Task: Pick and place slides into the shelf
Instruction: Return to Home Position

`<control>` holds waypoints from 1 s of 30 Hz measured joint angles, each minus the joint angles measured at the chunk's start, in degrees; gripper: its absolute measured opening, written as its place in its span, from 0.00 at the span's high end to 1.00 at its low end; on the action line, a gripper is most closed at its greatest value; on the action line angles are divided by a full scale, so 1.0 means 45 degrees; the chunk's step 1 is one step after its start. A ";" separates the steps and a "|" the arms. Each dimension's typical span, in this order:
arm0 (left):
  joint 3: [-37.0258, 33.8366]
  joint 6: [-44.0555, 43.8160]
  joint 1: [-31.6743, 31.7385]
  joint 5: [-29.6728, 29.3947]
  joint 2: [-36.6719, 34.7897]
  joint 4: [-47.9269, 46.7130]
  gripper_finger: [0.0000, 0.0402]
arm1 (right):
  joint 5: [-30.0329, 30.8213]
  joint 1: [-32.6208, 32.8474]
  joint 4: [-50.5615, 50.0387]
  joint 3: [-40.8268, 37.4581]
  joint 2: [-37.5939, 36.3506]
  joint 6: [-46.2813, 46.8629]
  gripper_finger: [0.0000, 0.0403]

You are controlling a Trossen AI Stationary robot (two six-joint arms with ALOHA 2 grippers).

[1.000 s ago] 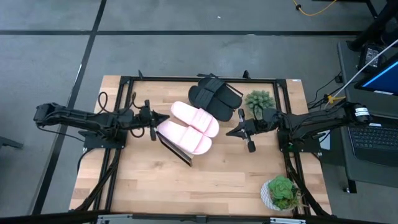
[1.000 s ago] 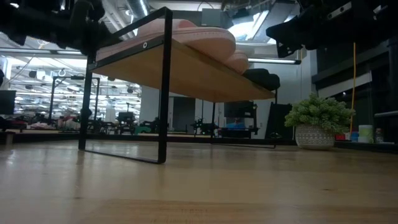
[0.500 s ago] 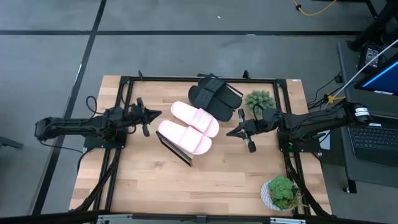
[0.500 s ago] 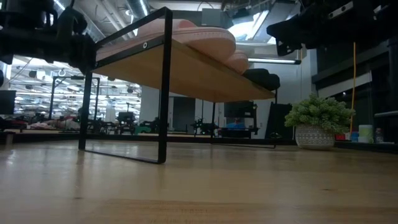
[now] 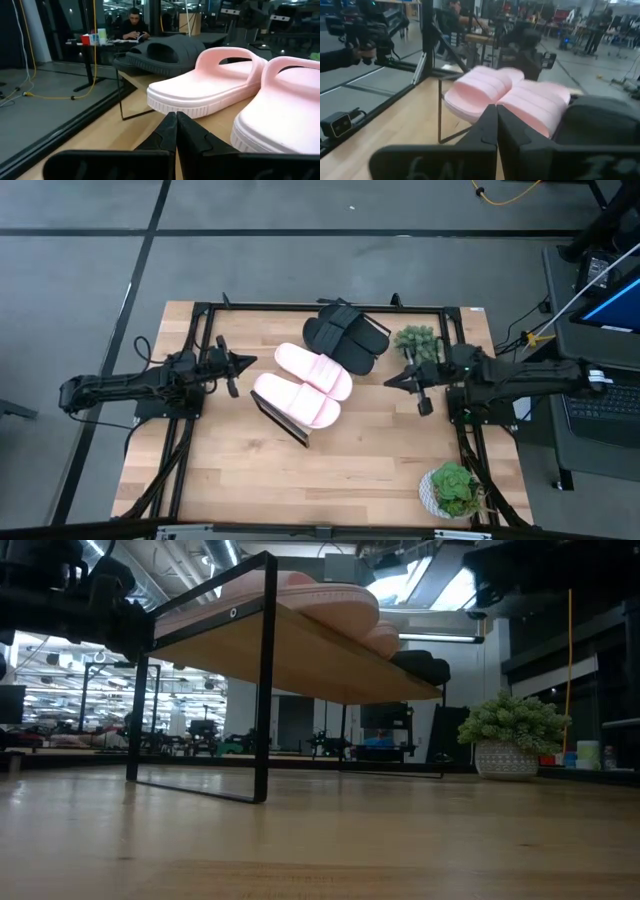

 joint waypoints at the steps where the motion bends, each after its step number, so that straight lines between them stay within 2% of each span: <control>1: 0.0000 0.0031 0.0004 0.0000 -0.0057 -0.0042 1.00 | 0.0003 -0.0006 -0.0224 0.0000 -0.0363 -0.0077 1.00; 6: 0.0000 0.0027 0.0073 0.0005 -0.0273 -0.0196 1.00 | 0.0010 -0.0006 -0.1681 0.0005 -0.2101 -0.0243 1.00; 12: -0.0067 -0.0028 0.0073 0.0291 -0.0266 -0.0206 1.00 | 0.0044 -0.0004 -0.3002 -0.0033 -0.3317 0.0058 1.00; 16: -0.0627 -0.0231 0.0073 0.0230 -0.0259 0.0215 1.00 | 0.0052 0.0033 -0.2337 -0.1038 -0.3729 0.0451 1.00; 19: -0.0627 -0.0289 0.0096 0.0083 -0.0225 0.0329 1.00 | 0.0057 0.0028 -0.0731 -0.2319 -0.4006 0.0523 1.00; 22: -0.0627 -0.0275 0.0097 0.0083 -0.0328 0.0421 1.00 | 0.0057 -0.0002 0.0173 -0.2864 -0.4444 0.0415 1.00; 30: -0.0627 -0.0078 0.0097 0.0083 -0.0351 0.0454 1.00 | 0.0057 -0.0064 -0.1146 -0.2973 -0.4974 0.0495 1.00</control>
